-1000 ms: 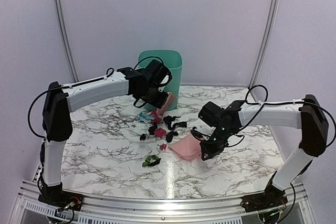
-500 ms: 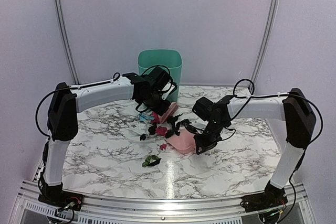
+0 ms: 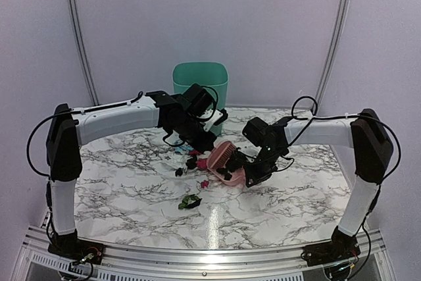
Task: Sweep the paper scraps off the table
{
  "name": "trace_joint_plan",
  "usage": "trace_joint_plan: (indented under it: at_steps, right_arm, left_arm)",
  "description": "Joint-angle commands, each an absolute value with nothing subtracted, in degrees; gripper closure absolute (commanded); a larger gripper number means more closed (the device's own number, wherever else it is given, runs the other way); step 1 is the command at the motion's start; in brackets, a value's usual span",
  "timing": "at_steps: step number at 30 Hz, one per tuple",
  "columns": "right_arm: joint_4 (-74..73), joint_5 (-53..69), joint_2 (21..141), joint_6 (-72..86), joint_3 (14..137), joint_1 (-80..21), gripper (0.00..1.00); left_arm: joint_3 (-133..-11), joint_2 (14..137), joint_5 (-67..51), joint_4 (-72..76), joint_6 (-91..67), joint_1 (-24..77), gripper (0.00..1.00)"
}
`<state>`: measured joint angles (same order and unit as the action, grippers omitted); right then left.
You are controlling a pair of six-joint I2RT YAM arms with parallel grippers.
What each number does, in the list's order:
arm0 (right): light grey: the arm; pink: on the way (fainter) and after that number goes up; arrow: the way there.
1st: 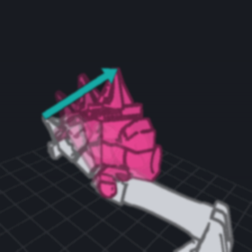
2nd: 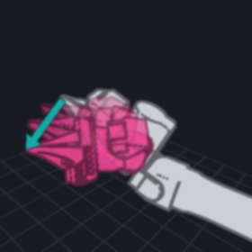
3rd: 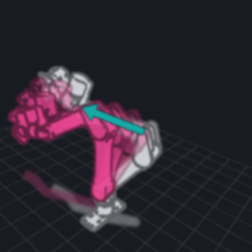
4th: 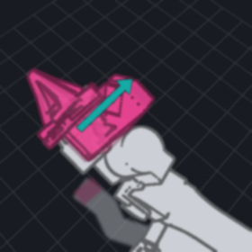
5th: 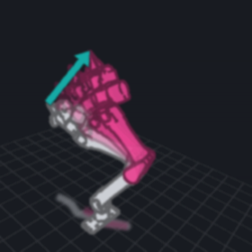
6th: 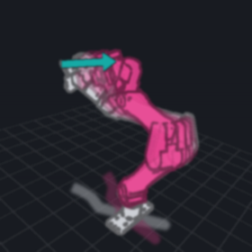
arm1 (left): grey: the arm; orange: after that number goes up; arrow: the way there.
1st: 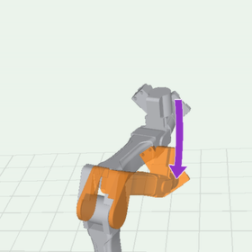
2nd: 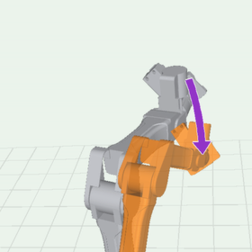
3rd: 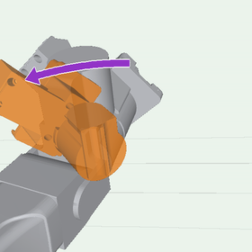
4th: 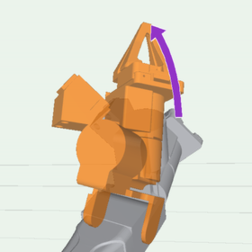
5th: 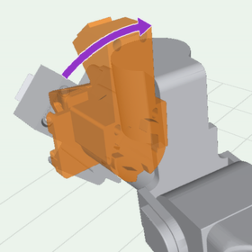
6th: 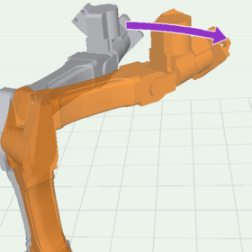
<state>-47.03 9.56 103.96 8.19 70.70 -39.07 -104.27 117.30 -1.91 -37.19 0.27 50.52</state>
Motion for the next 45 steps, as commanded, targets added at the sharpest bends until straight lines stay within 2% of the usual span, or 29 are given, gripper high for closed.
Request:
trace_joint_plan:
  at_steps: [1, 8, 13, 18, 31, 37, 45]
  right_arm:
    - [-44.2, 6.67, 102.58, 7.47, 70.83, -38.57, 1.0]
    - [-39.27, 6.1, 98.34, 8.41, 65.46, -38.55, 1.0]
    - [-38.06, 7.91, 95.37, 8.99, 62.32, -38.57, 1.0]
    - [-37.43, 10.03, 93.16, 9.36, 60.2, -38.61, 1.0]
    - [-35.32, 9.35, 87.85, 10.48, 57.31, -42.18, 1.0]
    - [-36.01, 6.86, 86.04, 11.2, 58.19, -43.01, 1.0]
    - [-40.25, 1.87, 84.45, 11.61, 62.51, -43.48, 1.0]
  left_arm:
    - [-103.46, 114.0, -5.11, -41.32, -1.89, 52.2, 1.0]
    - [-103.89, 110.41, -2.09, -41.57, -5.02, 52.65, 1.0]
    - [-105.95, 108.95, 8.08, -41.6, -6.97, 52.53, 1.0]
    - [-107.23, 108.94, 12.39, -41.45, -6.96, 52.26, 1.0]
    - [-114.64, 116.88, 10.39, -39.35, -6.44, 51.42, 1.0]
    - [-113.89, 108.33, 9.76, -39.47, -10.06, 51.46, 1.0]
    - [-104.21, 93.65, 19.43, -39.52, -12.03, 51.47, 1.0]
